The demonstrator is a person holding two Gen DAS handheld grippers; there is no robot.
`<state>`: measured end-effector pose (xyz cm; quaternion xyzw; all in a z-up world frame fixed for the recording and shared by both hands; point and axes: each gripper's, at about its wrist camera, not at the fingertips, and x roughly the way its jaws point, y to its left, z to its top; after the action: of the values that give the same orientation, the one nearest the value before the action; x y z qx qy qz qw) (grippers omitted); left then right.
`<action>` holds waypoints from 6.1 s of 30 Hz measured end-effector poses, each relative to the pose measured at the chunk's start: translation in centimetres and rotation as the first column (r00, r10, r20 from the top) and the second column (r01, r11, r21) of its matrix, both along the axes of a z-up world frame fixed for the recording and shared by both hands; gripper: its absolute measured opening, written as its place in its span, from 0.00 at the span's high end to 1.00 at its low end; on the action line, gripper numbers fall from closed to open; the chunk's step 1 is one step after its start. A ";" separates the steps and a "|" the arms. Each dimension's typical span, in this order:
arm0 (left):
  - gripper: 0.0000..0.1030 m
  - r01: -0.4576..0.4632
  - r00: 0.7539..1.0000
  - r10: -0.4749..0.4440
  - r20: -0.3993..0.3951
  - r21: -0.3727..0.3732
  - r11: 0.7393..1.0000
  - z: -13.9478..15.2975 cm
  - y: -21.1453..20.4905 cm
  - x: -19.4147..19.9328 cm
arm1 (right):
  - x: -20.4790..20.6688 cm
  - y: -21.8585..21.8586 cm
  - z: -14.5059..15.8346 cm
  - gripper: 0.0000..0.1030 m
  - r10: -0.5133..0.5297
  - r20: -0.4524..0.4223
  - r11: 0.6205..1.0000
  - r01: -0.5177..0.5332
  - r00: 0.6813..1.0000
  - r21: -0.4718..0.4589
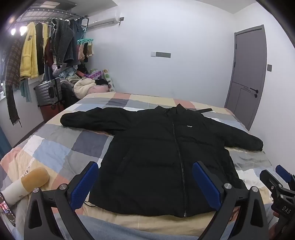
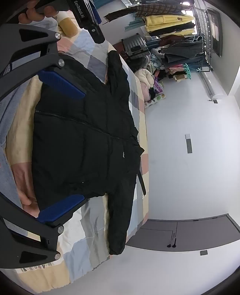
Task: Fold large clothes
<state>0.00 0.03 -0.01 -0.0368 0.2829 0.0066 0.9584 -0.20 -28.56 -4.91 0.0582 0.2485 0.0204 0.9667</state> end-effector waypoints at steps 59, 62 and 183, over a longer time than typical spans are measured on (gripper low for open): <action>0.00 0.021 1.000 -0.021 -0.020 0.001 1.000 -0.1 0.0 0.0 | -0.3 0.4 -0.8 0.00 -0.008 -0.033 1.000 0.007 0.999 -0.019; 0.00 0.019 1.000 -0.019 -0.022 -0.002 1.000 -0.1 0.2 0.0 | -0.3 0.4 -0.8 0.00 -0.011 -0.031 1.000 0.010 0.999 -0.020; 0.00 0.057 0.997 -0.058 0.041 0.025 0.998 -10.0 4.0 22.0 | 27.8 -42.1 6.9 0.99 -0.453 0.122 0.859 0.395 0.883 0.326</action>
<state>21.96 4.04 -10.04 -0.0172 0.2637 -0.0185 0.9643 27.56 -70.70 1.98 0.2512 0.1282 -0.1519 0.9473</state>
